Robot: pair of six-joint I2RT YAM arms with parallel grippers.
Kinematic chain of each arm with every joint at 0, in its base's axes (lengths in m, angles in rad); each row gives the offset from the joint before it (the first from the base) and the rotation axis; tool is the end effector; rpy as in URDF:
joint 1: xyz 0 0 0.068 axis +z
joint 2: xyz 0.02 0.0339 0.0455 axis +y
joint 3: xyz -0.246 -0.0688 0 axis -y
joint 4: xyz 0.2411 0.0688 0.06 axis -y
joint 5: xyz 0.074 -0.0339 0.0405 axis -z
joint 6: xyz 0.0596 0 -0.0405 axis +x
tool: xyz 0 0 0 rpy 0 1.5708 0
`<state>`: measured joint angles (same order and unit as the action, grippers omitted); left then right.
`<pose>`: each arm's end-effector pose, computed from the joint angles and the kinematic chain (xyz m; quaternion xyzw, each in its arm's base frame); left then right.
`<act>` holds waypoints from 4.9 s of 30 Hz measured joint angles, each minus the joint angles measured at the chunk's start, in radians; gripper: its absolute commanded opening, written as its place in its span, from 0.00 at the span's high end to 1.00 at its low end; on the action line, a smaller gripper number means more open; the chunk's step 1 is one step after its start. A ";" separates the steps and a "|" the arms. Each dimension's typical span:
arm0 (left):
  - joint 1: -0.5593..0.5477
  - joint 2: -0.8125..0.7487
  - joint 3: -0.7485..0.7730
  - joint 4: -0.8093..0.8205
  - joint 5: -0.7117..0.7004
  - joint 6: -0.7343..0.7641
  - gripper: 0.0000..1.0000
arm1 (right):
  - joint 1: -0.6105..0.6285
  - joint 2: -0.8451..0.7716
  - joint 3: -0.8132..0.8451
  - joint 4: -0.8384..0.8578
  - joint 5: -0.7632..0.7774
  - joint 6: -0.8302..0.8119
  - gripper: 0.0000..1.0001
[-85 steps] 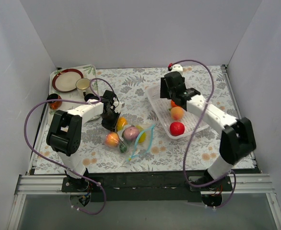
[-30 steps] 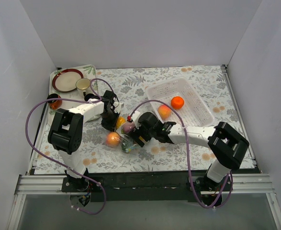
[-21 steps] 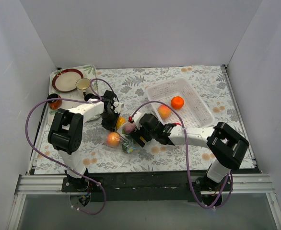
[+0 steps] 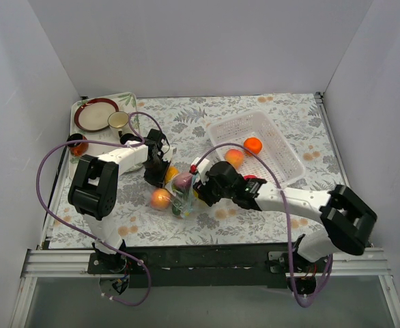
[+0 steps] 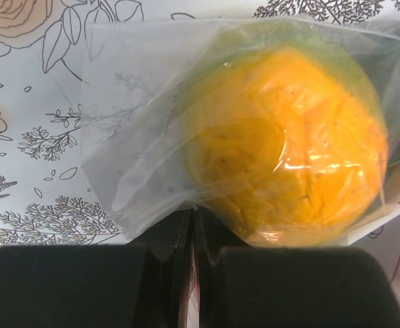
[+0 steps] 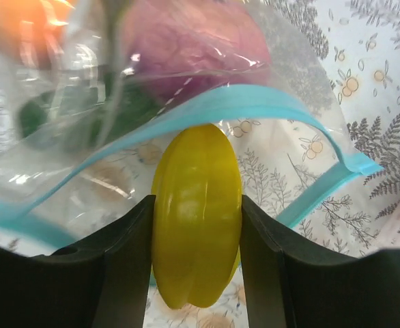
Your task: Open the zip-top bag and remove the fake food
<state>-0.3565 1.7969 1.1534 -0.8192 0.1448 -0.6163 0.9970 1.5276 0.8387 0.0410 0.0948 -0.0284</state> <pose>0.2954 -0.1192 0.1244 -0.1251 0.9880 -0.0890 0.0139 0.1893 0.2824 0.1719 -0.4203 0.7898 0.1695 0.4134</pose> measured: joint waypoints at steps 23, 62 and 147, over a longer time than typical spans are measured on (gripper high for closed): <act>0.000 0.000 0.000 0.000 0.013 0.000 1.00 | -0.419 -0.230 0.004 -0.203 0.419 0.263 0.02; 0.000 0.000 0.002 -0.003 0.012 -0.001 1.00 | -0.019 0.153 0.122 -0.019 -0.095 -0.051 0.17; 0.000 0.014 0.015 -0.020 0.009 -0.007 1.00 | 0.104 0.220 0.153 0.143 -0.360 -0.266 0.02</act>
<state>-0.3569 1.8114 1.1687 -0.8391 0.1539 -0.6235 1.1011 1.7481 0.9920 0.1837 -0.2657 -0.2947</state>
